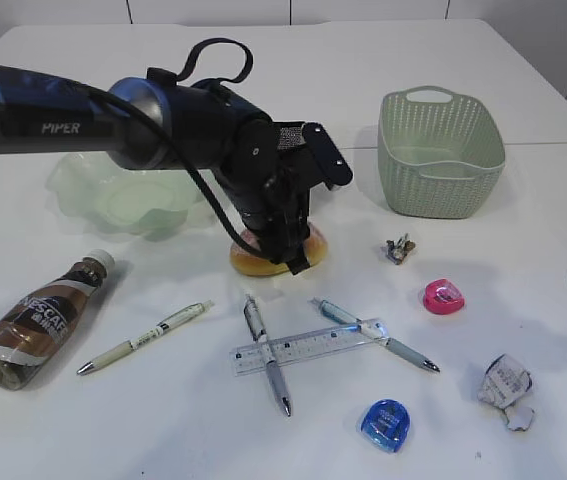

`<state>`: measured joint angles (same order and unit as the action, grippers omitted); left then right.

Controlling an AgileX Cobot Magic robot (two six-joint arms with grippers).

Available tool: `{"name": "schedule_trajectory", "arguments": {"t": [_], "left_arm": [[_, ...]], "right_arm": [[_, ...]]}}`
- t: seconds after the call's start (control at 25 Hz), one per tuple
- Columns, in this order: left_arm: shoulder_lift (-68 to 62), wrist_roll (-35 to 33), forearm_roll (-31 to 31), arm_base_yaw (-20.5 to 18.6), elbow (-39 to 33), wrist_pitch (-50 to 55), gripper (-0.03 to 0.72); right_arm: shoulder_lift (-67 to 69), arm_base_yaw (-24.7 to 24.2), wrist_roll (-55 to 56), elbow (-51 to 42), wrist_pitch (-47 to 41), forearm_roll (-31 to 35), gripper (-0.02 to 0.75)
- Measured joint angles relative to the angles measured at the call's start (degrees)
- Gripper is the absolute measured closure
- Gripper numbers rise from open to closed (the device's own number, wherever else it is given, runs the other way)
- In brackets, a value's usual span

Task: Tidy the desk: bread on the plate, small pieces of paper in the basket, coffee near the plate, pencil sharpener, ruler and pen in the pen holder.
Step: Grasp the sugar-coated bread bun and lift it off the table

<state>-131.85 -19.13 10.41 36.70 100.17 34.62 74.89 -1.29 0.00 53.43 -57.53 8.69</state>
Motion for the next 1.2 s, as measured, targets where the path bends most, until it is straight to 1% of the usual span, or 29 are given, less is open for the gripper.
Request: {"name": "schedule_trajectory", "arguments": {"t": [0.24,0.52,0.8,0.92,1.2], "left_arm": [[1.2,0.1,-0.5,0.0,0.0,4.9,0.412],[2.8,4.4,-1.3,0.0,0.0,11.5,0.412],[6.0,8.0,-1.4,0.0,-0.1,15.1,0.412],[7.3,10.2,-1.5,0.0,-0.1,16.4,0.411],[9.5,17.9,-1.1,0.0,-0.1,18.6,0.411]], "right_arm": [[0.0,0.0,0.0,0.0,0.0,0.0,0.165],[0.0,0.0,0.0,0.0,0.0,0.0,0.166],[0.0,0.0,0.0,0.0,0.0,0.0,0.166],[0.0,0.0,0.0,0.0,0.0,0.0,0.166],[0.0,0.0,0.0,0.0,-0.7,0.0,0.166]]}}
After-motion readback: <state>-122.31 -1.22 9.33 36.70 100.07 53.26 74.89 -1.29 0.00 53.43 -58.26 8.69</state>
